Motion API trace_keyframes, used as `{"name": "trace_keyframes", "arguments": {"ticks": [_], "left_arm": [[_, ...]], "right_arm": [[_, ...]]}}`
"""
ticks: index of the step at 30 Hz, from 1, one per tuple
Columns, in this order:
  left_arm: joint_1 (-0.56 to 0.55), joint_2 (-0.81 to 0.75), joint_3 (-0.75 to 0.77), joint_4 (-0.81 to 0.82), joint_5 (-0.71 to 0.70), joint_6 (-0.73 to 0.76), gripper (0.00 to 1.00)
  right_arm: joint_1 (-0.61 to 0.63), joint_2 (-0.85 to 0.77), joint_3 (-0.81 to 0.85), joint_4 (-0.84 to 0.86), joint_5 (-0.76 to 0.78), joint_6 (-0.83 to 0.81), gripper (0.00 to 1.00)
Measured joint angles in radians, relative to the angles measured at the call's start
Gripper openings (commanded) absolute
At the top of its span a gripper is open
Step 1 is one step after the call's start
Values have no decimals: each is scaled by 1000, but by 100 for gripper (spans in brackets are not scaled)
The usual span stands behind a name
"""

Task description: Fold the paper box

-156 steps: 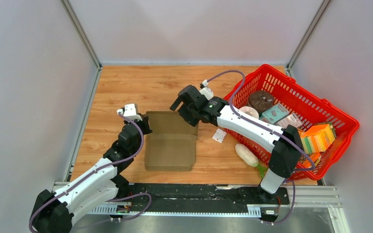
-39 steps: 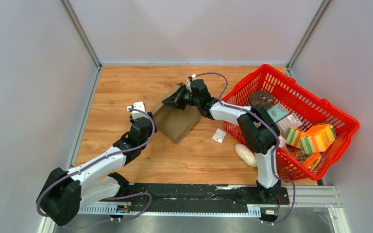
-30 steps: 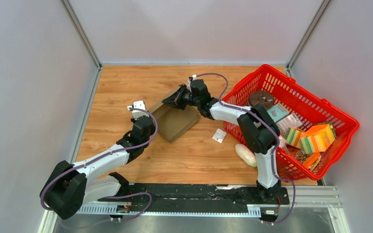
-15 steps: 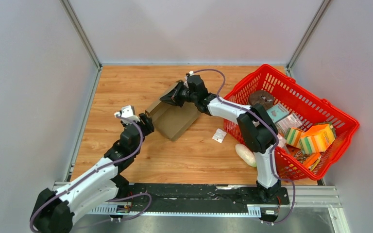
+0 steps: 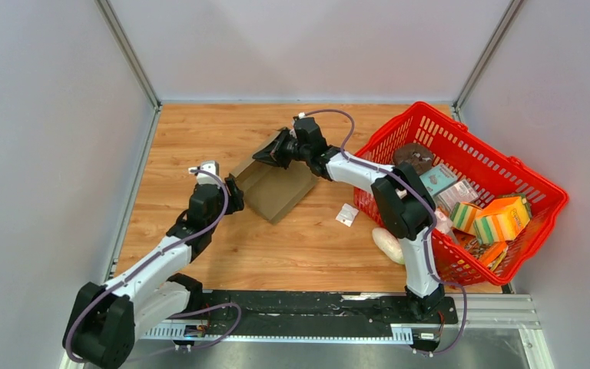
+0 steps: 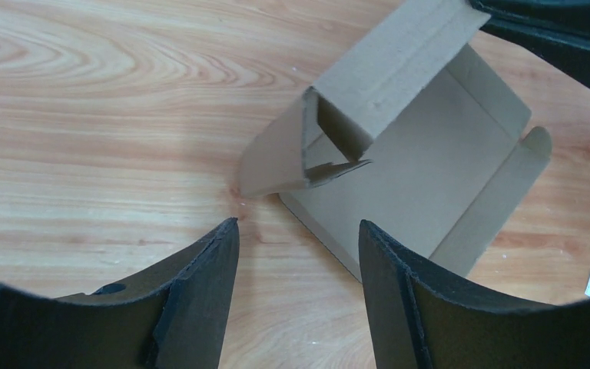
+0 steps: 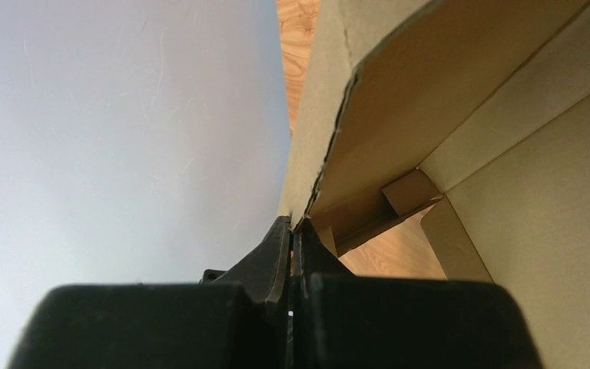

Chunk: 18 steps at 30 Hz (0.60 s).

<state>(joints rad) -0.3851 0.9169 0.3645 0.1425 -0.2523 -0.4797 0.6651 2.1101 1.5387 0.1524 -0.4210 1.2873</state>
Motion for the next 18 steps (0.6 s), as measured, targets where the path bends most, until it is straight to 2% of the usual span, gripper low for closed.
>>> {"name": "trace_keyframes", "arguments": {"ticks": [7,12,18], "left_arm": [[0,136,50,75,42,14,59],[0,200,50,155,42,18,44],[4,260,50,252,74,16,44]], "right_arm": [[0,13,13,-8,2,24,0],[0,14,13,-10,12,37,0],[-2,16,13,-10,31,51,0]]}}
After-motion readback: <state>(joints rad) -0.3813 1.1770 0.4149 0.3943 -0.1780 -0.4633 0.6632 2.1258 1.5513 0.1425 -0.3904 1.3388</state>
